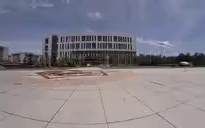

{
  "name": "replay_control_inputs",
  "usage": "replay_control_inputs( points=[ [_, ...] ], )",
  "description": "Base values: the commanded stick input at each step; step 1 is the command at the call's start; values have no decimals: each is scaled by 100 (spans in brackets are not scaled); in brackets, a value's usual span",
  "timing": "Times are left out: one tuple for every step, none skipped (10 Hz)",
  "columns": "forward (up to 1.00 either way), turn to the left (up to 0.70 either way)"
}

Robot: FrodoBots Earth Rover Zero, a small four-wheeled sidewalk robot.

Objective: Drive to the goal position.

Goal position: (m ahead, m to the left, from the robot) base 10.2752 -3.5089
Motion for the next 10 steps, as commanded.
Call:
replay_control_inputs(
  points=[
    [70, -24],
    [70, -12],
    [70, -6],
    [70, 0],
    [70, 0],
    [70, 0],
    [70, 0],
    [70, 0],
    [70, 0],
    [70, 0]
  ],
)
